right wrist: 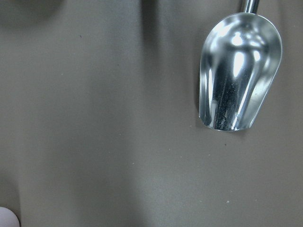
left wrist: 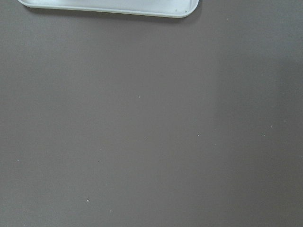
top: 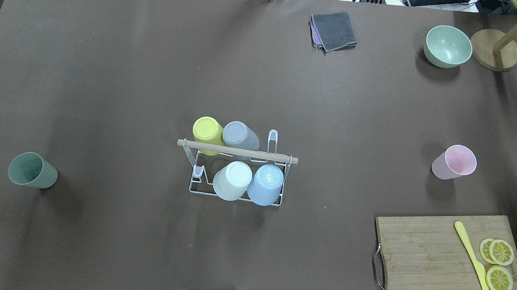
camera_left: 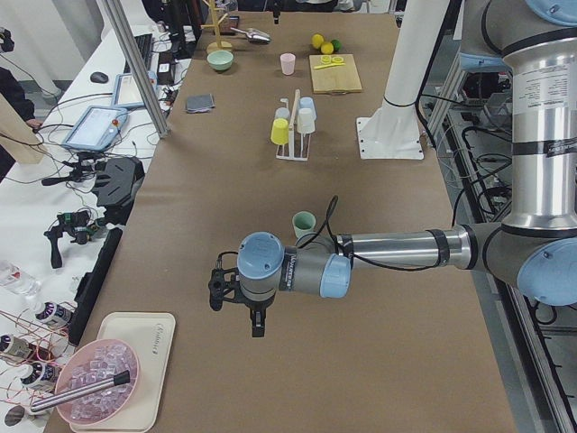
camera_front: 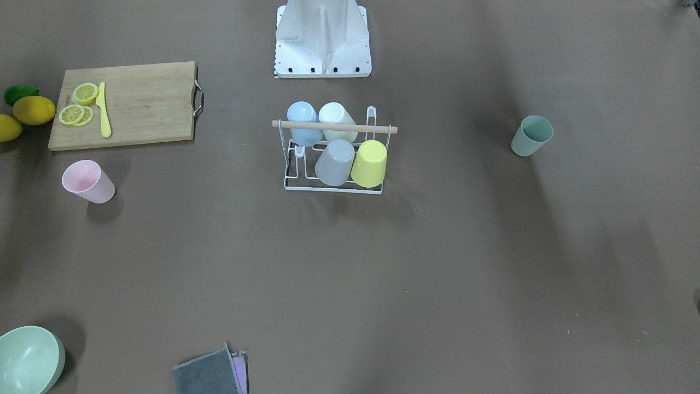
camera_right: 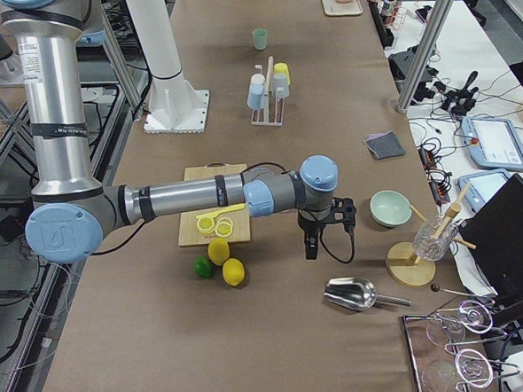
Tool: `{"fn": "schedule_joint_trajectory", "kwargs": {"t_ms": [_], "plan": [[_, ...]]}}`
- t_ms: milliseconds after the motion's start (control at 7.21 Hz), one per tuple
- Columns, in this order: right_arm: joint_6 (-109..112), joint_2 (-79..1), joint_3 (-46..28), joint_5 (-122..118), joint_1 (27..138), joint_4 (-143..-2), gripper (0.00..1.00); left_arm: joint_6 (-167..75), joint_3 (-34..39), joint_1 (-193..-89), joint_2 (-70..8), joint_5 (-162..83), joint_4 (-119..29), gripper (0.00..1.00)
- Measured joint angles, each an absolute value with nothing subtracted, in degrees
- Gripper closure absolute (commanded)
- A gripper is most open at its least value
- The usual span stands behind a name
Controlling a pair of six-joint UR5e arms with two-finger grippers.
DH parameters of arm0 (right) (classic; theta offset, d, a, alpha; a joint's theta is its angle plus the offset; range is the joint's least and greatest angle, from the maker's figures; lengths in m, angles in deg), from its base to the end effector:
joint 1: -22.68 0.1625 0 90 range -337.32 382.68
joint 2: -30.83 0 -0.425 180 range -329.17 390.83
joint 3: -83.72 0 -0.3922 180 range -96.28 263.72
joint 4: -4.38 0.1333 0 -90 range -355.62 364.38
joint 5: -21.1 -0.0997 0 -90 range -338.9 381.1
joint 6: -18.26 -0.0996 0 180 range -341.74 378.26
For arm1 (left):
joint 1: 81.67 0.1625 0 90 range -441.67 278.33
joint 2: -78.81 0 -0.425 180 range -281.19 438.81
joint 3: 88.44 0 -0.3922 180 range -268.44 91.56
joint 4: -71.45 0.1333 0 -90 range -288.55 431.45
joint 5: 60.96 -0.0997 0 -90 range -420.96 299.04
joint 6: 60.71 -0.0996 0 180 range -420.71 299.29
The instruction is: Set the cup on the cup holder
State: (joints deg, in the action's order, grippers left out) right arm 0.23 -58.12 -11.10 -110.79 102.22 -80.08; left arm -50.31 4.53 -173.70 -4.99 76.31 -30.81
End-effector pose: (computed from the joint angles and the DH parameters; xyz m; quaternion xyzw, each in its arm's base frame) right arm -0.0270 -0.5140 0.6003 0.0025 -0.3676 0.0259 0.9296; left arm -0.0762 -0.4523 0.6582 0.0428 0.4039 -0.0675 0.9113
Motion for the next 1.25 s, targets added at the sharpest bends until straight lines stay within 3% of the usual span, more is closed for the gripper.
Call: {"fn": "schedule_joint_trajectory", "kwargs": {"t_ms": [555, 1249], "plan": [[0.72, -58.11, -11.31, -111.63, 102.44, -80.11, 0.0, -49.84, 4.06, -173.53, -6.6, 75.86, -29.56, 0.02], [0.34, -53.1, -10.85, -114.41, 100.45, -86.41, 0.02, -49.81, -13.74, -169.59, -29.4, 74.95, -18.07, 0.02]]}}
